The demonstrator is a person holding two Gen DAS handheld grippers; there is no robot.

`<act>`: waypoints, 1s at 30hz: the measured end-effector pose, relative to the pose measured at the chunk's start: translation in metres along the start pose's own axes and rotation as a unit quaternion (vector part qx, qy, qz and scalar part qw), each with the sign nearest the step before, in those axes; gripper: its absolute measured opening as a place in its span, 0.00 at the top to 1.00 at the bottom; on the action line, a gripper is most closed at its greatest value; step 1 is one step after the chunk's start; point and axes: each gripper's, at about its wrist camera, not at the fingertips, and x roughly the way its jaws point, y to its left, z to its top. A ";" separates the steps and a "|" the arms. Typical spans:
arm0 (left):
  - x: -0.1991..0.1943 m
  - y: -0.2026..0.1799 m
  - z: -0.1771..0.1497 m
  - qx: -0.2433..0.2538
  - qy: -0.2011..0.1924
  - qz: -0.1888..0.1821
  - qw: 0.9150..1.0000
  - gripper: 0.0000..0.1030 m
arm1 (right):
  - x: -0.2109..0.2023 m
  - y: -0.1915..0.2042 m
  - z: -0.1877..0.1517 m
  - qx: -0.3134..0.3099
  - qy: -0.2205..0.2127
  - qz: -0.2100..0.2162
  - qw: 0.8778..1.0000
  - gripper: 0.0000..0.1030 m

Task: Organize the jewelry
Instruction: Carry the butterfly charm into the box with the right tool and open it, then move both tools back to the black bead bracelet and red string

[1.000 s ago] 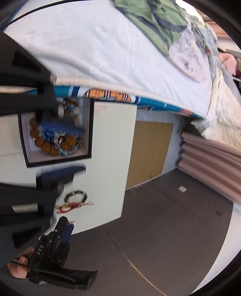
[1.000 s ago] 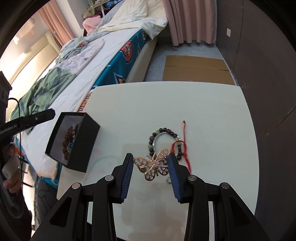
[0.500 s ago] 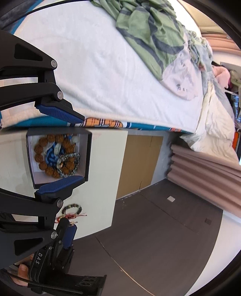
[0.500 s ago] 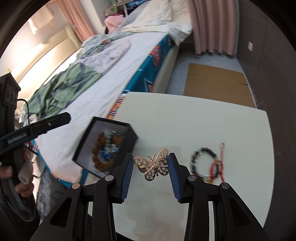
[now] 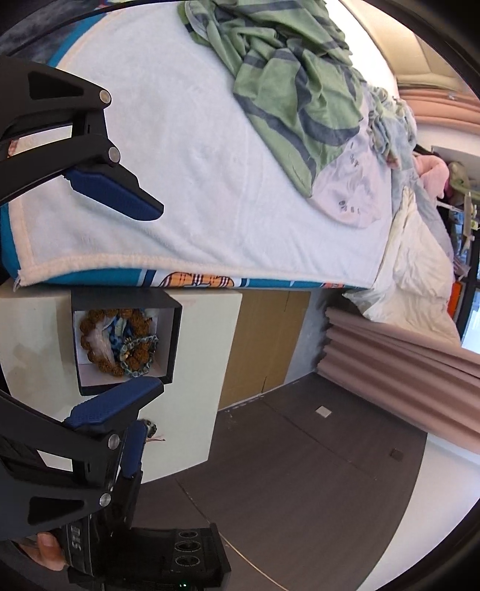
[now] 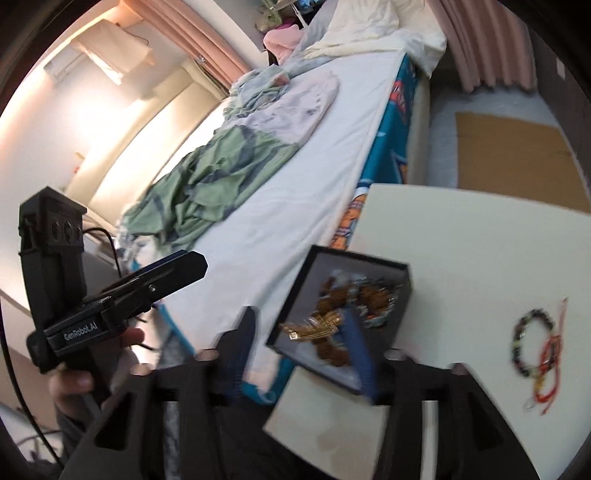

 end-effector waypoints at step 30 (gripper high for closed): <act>0.010 -0.120 -0.021 0.105 -0.014 -0.045 0.993 0.16 | -0.117 -0.093 -0.046 0.062 -0.134 -0.187 0.971 0.24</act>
